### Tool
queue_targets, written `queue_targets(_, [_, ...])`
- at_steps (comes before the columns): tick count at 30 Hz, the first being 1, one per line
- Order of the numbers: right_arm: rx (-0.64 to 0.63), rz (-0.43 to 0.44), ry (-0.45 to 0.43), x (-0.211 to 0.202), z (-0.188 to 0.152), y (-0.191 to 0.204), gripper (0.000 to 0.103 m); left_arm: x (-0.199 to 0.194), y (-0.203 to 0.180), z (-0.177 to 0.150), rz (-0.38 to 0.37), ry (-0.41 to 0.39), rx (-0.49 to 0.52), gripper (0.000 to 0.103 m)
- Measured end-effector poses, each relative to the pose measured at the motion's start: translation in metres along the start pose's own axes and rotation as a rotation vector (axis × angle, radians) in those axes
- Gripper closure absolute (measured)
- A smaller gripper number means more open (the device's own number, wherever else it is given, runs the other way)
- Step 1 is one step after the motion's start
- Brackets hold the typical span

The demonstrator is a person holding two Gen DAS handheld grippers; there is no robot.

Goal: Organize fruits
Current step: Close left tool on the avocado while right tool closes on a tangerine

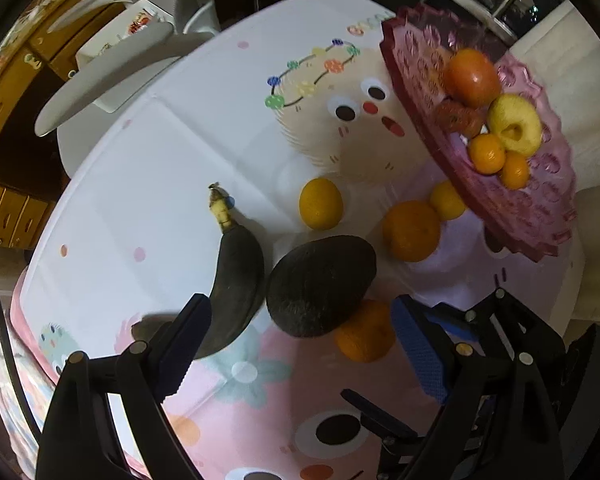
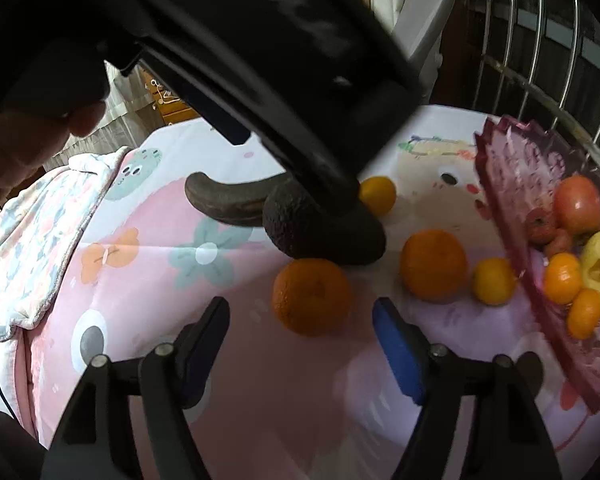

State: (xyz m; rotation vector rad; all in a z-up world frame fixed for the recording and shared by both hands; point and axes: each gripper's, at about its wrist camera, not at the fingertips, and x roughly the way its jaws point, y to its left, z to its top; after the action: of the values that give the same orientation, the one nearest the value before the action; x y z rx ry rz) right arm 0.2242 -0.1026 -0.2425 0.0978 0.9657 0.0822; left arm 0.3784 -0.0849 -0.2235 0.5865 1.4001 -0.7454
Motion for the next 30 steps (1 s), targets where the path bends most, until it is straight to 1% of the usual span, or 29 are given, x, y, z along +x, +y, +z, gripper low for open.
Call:
queue_targets(4, [-0.003,-0.002,0.001,0.009,0.0,0.0,0.042,0.014,-0.004,0.005,0.011,0.012,0.033,0.013])
queue_targets(6, [-0.001,-0.009,0.002,0.012,0.0,0.0,0.048,0.019,-0.005,0.007,0.008,0.016,0.04,0.013])
queue_targets(7, [0.002,-0.012,0.003,0.014,0.0,0.0,0.049,0.021,-0.005,0.008,0.009,0.017,0.044,0.013])
queue_targets(9, [0.006,-0.022,0.0,0.014,0.0,-0.002,0.057,0.023,-0.007,0.01,0.012,0.016,0.051,0.013])
queue_targets(13, [0.015,-0.005,0.001,0.013,-0.001,-0.006,0.058,0.03,-0.013,0.012,0.028,0.022,0.072,0.013])
queue_targets(20, [0.023,0.014,0.03,0.007,-0.007,-0.009,0.058,0.041,-0.022,0.016,0.042,0.03,0.094,0.013])
queue_targets(22, [0.024,0.014,0.035,0.004,-0.009,-0.009,0.058,0.045,-0.024,0.016,0.058,0.037,0.1,0.013])
queue_targets(23, [0.027,0.014,0.039,0.002,-0.011,-0.011,0.058,0.047,-0.027,0.016,0.065,0.039,0.102,0.016])
queue_targets(27, [0.041,0.015,0.048,-0.004,-0.017,-0.011,0.058,0.052,-0.035,0.012,0.107,0.039,0.128,0.018])
queue_targets(30, [0.055,0.013,0.051,-0.009,-0.02,-0.011,0.058,0.052,-0.04,0.007,0.124,0.032,0.148,0.022])
